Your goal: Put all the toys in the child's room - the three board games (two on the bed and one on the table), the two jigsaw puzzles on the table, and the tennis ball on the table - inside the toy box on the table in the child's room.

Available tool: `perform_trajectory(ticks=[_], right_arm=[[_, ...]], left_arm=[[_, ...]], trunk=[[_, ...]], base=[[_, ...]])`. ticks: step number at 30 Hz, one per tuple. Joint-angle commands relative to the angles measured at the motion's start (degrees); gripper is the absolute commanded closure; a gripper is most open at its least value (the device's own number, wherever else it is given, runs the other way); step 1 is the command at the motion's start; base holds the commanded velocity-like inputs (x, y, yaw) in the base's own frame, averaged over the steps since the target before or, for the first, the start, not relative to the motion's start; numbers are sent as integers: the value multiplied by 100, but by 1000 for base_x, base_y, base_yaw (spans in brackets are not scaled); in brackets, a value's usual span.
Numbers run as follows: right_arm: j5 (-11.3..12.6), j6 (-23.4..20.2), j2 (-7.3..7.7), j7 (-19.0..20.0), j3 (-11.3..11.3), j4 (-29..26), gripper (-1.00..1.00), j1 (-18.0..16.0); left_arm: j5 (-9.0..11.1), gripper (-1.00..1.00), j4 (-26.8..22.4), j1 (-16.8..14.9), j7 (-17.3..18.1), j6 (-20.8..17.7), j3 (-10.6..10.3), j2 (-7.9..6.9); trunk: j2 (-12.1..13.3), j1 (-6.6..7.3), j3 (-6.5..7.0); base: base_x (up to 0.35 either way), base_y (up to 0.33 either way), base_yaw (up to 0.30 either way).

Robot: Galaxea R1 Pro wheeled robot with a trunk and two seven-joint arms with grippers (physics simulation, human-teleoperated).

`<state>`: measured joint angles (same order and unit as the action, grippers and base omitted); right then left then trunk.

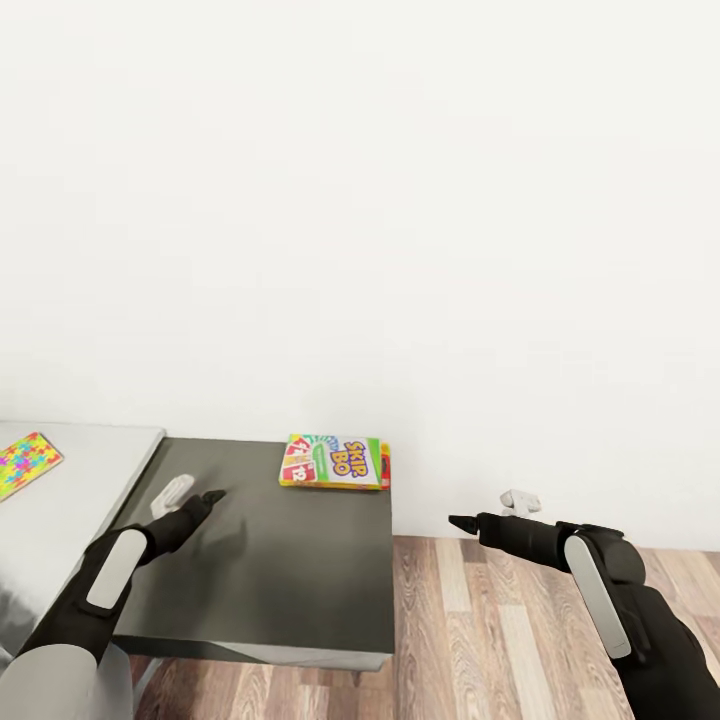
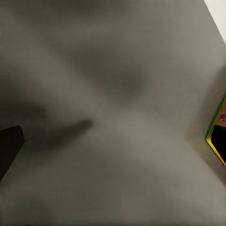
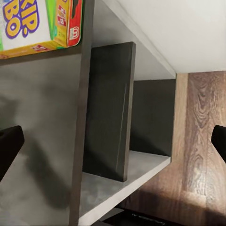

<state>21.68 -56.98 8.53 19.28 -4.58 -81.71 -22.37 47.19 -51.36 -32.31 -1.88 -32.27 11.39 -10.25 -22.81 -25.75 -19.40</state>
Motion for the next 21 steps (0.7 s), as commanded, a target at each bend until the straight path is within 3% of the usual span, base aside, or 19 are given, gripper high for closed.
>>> perform_trajectory(ticks=[1, 21], right_arm=[[-49, -24, -1, 59, -8, -3, -100, -5], [-41, -25, -1, 63, -8, -3, -100, -5]], left_arm=[[44, -100, -6, -4, -19, -34, 8, 2], [40, -100, -1, -4, -20, -34, 11, 6]], trunk=[[-11, -3, -10], [-11, -3, 1]], base=[[0, 0, 39], [62, 0, 9]])
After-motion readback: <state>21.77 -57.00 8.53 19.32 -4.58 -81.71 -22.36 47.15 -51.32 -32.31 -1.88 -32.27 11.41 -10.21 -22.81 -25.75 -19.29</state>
